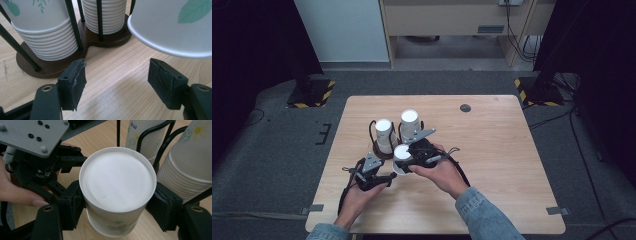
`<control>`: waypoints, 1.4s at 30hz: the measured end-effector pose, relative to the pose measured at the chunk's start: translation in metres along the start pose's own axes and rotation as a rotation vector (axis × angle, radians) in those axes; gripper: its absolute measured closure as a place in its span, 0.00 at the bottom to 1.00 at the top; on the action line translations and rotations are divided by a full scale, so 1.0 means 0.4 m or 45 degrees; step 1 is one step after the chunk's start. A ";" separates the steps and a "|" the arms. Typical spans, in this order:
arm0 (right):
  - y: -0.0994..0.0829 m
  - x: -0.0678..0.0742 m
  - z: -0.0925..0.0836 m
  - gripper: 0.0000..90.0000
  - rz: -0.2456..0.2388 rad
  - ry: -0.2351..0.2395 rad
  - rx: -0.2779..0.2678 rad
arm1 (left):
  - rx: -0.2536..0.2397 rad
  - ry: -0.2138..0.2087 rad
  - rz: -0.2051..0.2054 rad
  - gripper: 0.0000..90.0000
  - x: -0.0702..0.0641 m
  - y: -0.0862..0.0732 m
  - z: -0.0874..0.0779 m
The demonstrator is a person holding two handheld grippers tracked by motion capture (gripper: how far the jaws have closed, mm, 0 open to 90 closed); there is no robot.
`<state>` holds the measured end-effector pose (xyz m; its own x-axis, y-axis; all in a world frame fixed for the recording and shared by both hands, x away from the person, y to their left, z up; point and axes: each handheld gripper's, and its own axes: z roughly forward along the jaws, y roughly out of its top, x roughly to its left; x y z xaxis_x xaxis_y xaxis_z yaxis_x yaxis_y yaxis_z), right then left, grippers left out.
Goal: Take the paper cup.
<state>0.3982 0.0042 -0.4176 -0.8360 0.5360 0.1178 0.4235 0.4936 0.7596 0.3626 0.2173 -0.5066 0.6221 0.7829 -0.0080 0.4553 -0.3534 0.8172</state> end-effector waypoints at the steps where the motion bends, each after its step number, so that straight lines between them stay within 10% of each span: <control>1: 0.001 0.002 0.002 0.37 0.002 -0.003 0.001 | -0.004 0.000 -0.004 0.33 0.001 0.000 -0.001; 42: -0.064 -0.007 0.032 0.36 -0.028 0.015 0.166 | -0.081 0.085 -0.076 0.33 0.032 0.004 -0.030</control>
<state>0.3943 -0.0012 -0.4457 -0.8492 0.5165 0.1098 0.4460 0.5903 0.6728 0.3635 0.2328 -0.4985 0.5504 0.8346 -0.0215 0.4478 -0.2733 0.8513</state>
